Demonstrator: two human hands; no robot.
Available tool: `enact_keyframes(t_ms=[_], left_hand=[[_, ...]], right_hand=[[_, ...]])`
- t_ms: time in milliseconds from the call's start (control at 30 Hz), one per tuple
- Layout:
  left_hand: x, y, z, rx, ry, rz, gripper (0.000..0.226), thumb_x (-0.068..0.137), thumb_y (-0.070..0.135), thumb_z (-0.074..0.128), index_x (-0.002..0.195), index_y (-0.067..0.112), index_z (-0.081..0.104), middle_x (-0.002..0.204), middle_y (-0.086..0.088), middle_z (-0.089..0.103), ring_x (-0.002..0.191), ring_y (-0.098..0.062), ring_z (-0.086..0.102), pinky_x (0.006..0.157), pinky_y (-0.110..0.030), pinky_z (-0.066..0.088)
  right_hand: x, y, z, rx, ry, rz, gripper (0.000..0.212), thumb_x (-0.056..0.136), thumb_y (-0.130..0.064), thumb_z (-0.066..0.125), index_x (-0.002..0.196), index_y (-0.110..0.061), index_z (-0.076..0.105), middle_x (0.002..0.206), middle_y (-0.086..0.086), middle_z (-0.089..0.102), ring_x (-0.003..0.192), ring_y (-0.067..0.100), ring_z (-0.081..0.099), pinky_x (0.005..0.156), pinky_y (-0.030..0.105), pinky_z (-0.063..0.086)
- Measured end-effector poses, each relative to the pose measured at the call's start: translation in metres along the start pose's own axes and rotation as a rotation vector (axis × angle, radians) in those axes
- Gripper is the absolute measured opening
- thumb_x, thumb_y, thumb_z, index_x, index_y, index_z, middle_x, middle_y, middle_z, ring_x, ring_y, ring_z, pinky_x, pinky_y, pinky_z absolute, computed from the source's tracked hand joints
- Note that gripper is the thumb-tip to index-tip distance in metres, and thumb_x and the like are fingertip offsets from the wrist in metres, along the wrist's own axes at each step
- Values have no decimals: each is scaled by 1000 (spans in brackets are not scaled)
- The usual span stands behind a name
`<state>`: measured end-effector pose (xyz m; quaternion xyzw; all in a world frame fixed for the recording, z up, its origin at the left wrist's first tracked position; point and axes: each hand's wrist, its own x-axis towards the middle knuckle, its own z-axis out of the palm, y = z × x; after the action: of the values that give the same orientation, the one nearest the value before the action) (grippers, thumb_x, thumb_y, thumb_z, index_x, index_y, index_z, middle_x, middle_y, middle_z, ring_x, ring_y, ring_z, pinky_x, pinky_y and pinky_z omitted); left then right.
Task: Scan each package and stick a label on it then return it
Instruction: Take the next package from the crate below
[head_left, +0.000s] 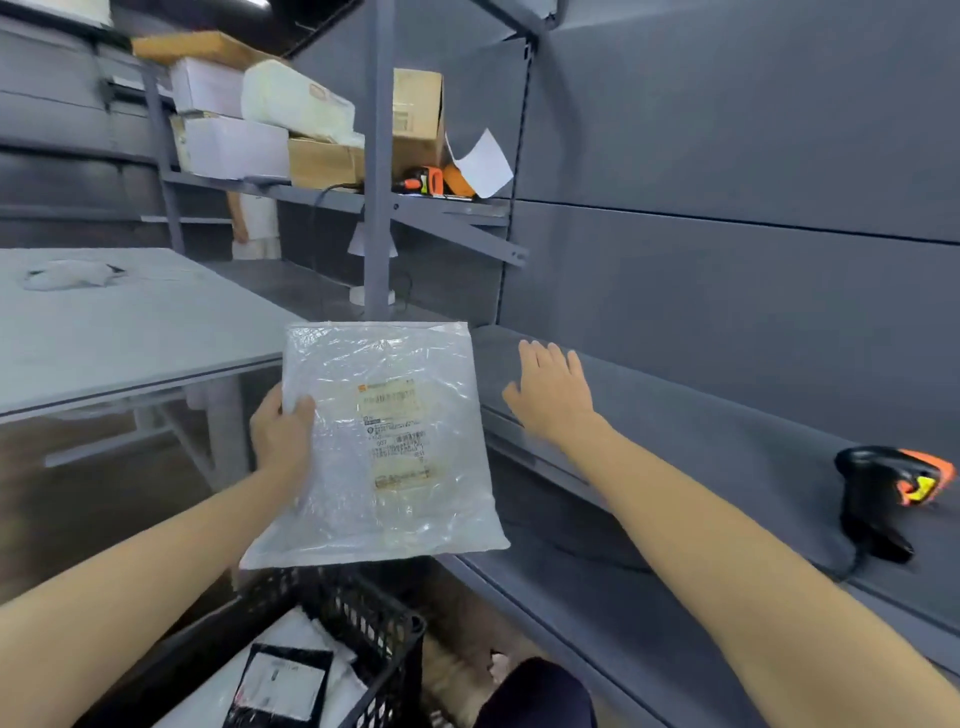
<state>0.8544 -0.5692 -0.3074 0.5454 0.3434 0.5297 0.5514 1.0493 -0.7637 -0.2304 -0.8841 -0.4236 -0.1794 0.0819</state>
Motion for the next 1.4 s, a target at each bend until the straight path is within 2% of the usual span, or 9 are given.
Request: enact_keyframes(t_ms=[133, 333, 533, 700, 867, 967, 1133, 1300, 1400], left_hand=[[-15, 15, 53, -30, -127, 12, 22, 91, 12, 50, 106, 22, 62, 94, 0, 65, 85, -19, 61, 74, -34, 51], [-33, 33, 135, -67, -273, 11, 20, 92, 12, 50, 99, 26, 63, 84, 4, 62, 71, -11, 54, 62, -25, 43], [-54, 39, 207, -31, -434, -9, 15, 89, 7, 47, 90, 14, 61, 72, 3, 53, 61, -12, 44, 54, -24, 34], [-80, 37, 253, -8, -530, -54, 15, 88, 6, 45, 84, 14, 57, 65, 5, 48, 54, -10, 40, 44, -19, 32], [-98, 34, 289, 54, -638, -88, 13, 89, 7, 44, 89, 12, 56, 70, 0, 49, 64, -20, 42, 53, -26, 33], [-106, 32, 306, 84, -688, -101, 15, 90, 9, 44, 97, 12, 57, 82, -2, 54, 74, -23, 47, 56, -26, 35], [-113, 26, 327, 68, -706, -107, 15, 91, 11, 43, 98, 16, 56, 82, 1, 54, 72, -20, 47, 65, -30, 38], [-113, 4, 341, 29, -633, -56, 14, 89, 9, 43, 88, 14, 56, 69, 4, 49, 62, -16, 42, 55, -26, 33], [-114, -2, 345, -24, -603, -98, 19, 86, 11, 44, 79, 21, 58, 64, 8, 48, 58, -12, 40, 56, -26, 34]], right_hand=[[-15, 53, -20, -69, -11, 115, 58, 97, -26, 36, 149, -7, 20, 152, 6, 30, 143, 27, 19, 119, 45, 7], [-40, 127, -42, -154, -20, 295, 56, 97, -28, 35, 147, -7, 23, 146, 6, 36, 139, 28, 25, 118, 47, 10], [-76, 182, -55, -222, -28, 477, 50, 96, -28, 37, 141, -7, 32, 139, 7, 42, 132, 28, 33, 117, 47, 15], [-107, 213, -62, -266, -31, 595, 49, 96, -31, 40, 139, -7, 34, 139, 8, 43, 131, 29, 36, 115, 47, 19], [-129, 234, -61, -262, 6, 702, 38, 93, -29, 42, 125, -8, 43, 124, 6, 50, 121, 27, 42, 113, 46, 21], [-140, 245, -56, -275, 6, 742, 41, 93, -29, 43, 127, -8, 43, 128, 6, 49, 124, 27, 41, 113, 44, 22], [-146, 262, -48, -199, -37, 841, 51, 94, -34, 44, 135, -3, 41, 137, 14, 46, 125, 31, 42, 105, 39, 30], [-133, 275, -35, -73, -102, 893, 51, 93, -40, 46, 124, -1, 53, 130, 18, 48, 118, 34, 42, 97, 38, 36], [-120, 278, -25, -73, -99, 946, 59, 92, -43, 49, 130, 2, 45, 132, 19, 44, 121, 34, 40, 98, 37, 36]])
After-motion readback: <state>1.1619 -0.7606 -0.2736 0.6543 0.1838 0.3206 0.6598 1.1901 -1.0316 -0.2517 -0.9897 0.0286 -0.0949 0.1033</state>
